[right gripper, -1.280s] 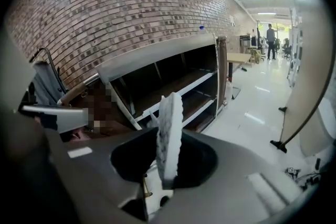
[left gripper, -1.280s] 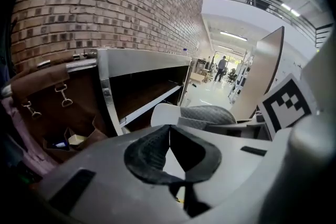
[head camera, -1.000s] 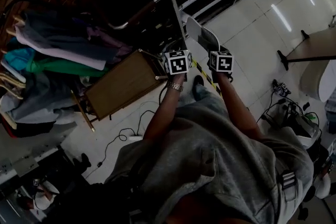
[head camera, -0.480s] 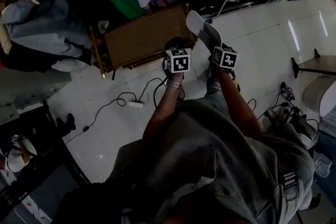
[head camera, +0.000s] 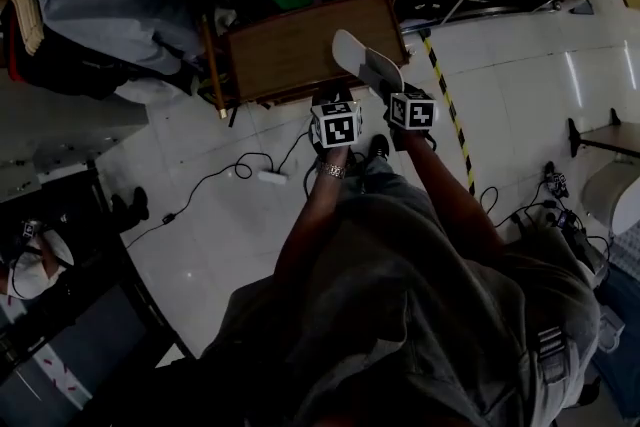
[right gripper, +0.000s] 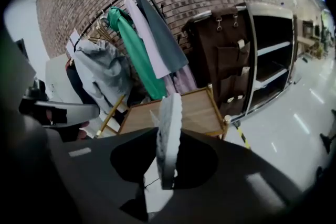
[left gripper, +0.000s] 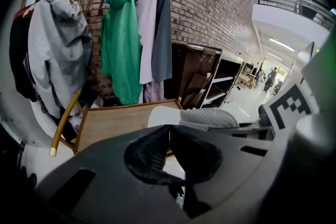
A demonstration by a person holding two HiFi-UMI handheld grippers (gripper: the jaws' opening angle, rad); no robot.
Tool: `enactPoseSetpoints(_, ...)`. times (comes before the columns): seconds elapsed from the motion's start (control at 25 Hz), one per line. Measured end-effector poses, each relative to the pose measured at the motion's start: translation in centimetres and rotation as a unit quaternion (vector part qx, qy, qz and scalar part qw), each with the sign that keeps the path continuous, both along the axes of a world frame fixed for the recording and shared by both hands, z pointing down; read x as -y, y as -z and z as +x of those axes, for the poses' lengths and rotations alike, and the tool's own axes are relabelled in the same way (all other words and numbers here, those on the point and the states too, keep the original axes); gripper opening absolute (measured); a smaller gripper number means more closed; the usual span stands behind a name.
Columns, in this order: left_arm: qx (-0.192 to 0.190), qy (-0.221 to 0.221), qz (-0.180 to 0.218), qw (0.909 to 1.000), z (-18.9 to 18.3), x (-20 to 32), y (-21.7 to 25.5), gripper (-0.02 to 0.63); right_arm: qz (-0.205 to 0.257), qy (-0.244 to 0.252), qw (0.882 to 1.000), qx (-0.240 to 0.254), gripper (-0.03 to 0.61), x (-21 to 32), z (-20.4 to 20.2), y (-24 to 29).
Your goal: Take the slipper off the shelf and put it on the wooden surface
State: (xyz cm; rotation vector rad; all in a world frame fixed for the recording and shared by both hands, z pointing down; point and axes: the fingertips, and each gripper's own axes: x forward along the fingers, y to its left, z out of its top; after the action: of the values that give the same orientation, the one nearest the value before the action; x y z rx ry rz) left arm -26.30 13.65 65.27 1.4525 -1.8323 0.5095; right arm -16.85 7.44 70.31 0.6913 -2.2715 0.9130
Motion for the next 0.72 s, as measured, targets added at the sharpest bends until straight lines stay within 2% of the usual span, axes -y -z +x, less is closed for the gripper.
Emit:
enactPoseSetpoints(0.16,0.005,0.026,-0.012,0.9996,-1.4,-1.8,-1.4,0.006,-0.059,0.083,0.995,0.014,0.071,-4.4,-0.7,-4.1)
enactPoseSetpoints(0.28,-0.007,0.050,-0.027,0.9983,-2.0,-3.1,-3.7,0.006,-0.091,0.146,0.985,-0.013,0.071,-9.3,-0.5,-8.0)
enactPoseSetpoints(0.36,-0.013,0.053,-0.034,0.9980,-1.7,-3.7,-5.0,0.006,-0.109,0.158,0.981,-0.036,0.071,-11.2,0.3,-10.9)
enactPoseSetpoints(0.44,-0.020,0.056,-0.037,0.9975,-1.7,-4.1,-6.0,0.006,-0.129,0.115,0.984,-0.038,0.071,-10.7,0.7,-14.1)
enactPoseSetpoints(0.56,-0.029,0.061,-0.041,0.9968,-2.0,-5.0,-7.9,0.006,-0.146,-0.017,0.989,-0.001,0.071,-6.8,0.8,-19.2)
enactPoseSetpoints(0.64,-0.032,0.061,-0.041,0.9968,-2.5,-5.2,-9.7,0.006,-0.127,-0.090,0.988,0.005,0.071,-3.3,0.9,-22.6)
enactPoseSetpoints(0.72,-0.030,0.057,-0.042,0.9971,-3.0,-5.1,-12.0,0.006,-0.089,-0.128,0.988,-0.008,0.072,0.2,0.7,-25.6)
